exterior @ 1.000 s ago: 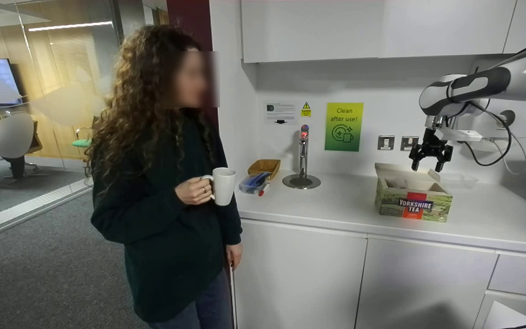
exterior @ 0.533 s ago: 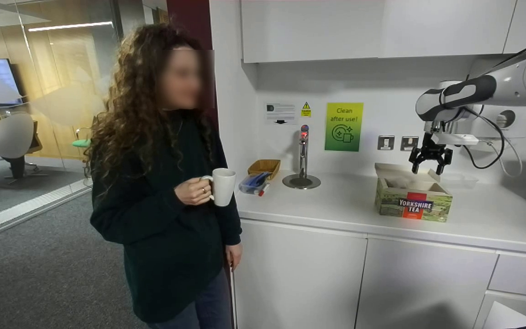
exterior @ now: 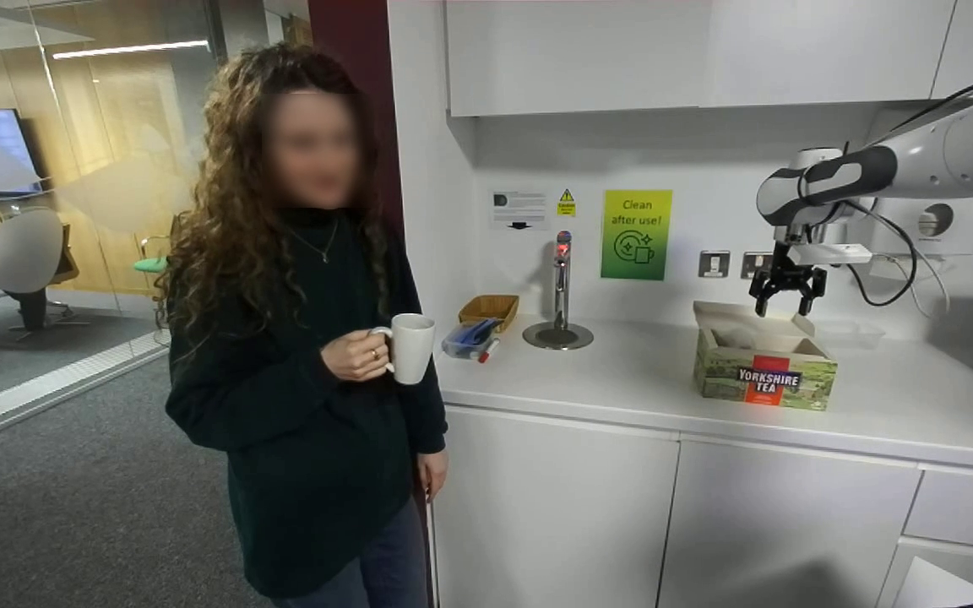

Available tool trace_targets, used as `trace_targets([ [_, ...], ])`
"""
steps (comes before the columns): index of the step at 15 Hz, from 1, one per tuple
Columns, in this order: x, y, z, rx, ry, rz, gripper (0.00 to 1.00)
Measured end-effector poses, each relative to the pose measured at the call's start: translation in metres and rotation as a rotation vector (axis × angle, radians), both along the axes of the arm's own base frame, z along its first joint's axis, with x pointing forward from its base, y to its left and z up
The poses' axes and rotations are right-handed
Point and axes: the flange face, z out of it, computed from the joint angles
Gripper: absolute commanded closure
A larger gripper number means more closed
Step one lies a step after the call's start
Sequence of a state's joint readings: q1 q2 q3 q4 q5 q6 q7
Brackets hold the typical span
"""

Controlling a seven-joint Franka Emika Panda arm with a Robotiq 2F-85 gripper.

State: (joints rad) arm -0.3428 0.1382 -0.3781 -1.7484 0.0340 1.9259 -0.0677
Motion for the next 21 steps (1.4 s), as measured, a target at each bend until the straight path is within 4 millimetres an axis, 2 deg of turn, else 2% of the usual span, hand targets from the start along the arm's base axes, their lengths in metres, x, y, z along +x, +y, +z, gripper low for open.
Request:
trace_targets([
  [9, 0.021, 0.001, -0.017, 0.010, 0.051, 0.069, 0.00],
  [18, 0.031, 0.003, -0.011, 0.006, 0.047, 0.116, 0.00],
  [21, 0.031, 0.001, -0.014, 0.011, 0.050, 0.113, 0.00],
])
